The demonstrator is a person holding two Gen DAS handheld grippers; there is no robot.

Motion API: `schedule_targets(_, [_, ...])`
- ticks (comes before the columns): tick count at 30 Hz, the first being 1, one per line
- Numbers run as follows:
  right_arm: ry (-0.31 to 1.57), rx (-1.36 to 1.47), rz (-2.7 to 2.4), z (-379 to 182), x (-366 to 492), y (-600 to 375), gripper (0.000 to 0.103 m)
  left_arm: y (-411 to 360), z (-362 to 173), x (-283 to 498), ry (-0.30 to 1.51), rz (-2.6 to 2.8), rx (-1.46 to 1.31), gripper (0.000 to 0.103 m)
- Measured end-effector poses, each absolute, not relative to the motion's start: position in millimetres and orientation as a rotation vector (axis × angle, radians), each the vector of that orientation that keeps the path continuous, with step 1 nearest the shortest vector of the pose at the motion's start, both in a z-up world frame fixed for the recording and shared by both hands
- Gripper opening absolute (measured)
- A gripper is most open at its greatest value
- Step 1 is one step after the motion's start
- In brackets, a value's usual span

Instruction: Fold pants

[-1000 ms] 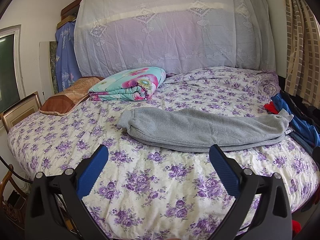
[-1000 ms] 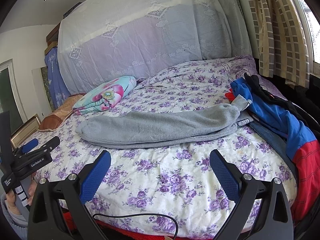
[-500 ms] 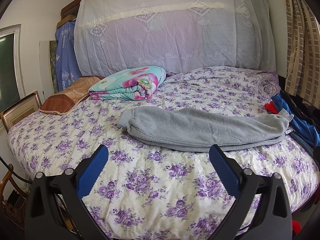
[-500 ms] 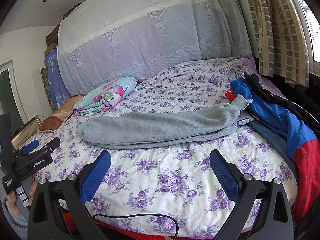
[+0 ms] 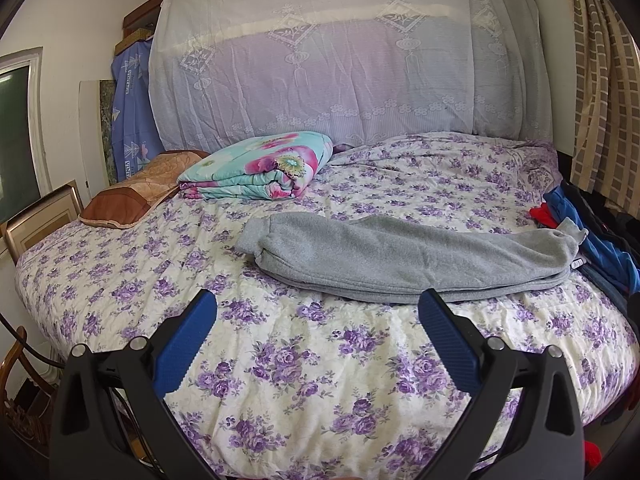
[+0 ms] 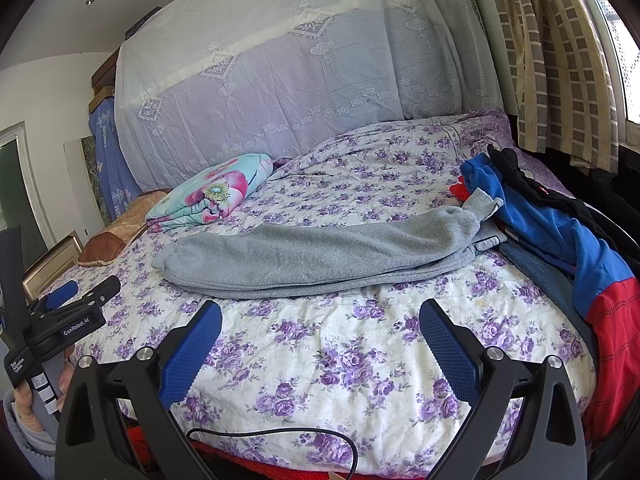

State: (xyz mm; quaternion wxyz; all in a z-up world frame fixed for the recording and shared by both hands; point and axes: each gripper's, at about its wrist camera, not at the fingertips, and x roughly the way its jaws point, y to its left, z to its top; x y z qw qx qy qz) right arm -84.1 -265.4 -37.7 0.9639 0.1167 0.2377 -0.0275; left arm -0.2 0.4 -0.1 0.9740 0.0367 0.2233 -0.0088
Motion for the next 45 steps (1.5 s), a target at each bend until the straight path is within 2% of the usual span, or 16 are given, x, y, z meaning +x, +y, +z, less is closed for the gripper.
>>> schedule_targets(16, [0.485, 0.235, -0.053, -39, -82, -264, 0.099, 2, -3, 4, 0.461, -0.021, 0.079, 0.099])
schedule_targets(22, [0.495, 0.286, -0.038, -53, -64, -279, 0.099, 21, -50, 40, 0.561, -0.068, 0.035, 0.099])
schedule_targets(24, [0.515, 0.308, -0.021, -63, -54, -288, 0.099, 28, -63, 57, 0.667, -0.067, 0.035, 0.099])
schedule_targets(29, [0.577, 0.325, -0.027, -91, -18, -316, 0.099, 36, -96, 99, 0.782, -0.091, 0.039, 0.099])
schedule_targets(35, [0.594, 0.420, -0.077, -102, 31, -367, 0.099, 47, -95, 136, 0.842, -0.056, 0.086, 0.099])
schedule_targets(40, [0.681, 0.467, -0.132, -117, 74, -415, 0.079, 49, -90, 176, 0.878, -0.053, 0.031, 0.099])
schedule_targets(45, [0.735, 0.555, -0.199, -133, 108, -459, 0.077, 61, -89, 201, 0.905, -0.053, -0.063, 0.099])
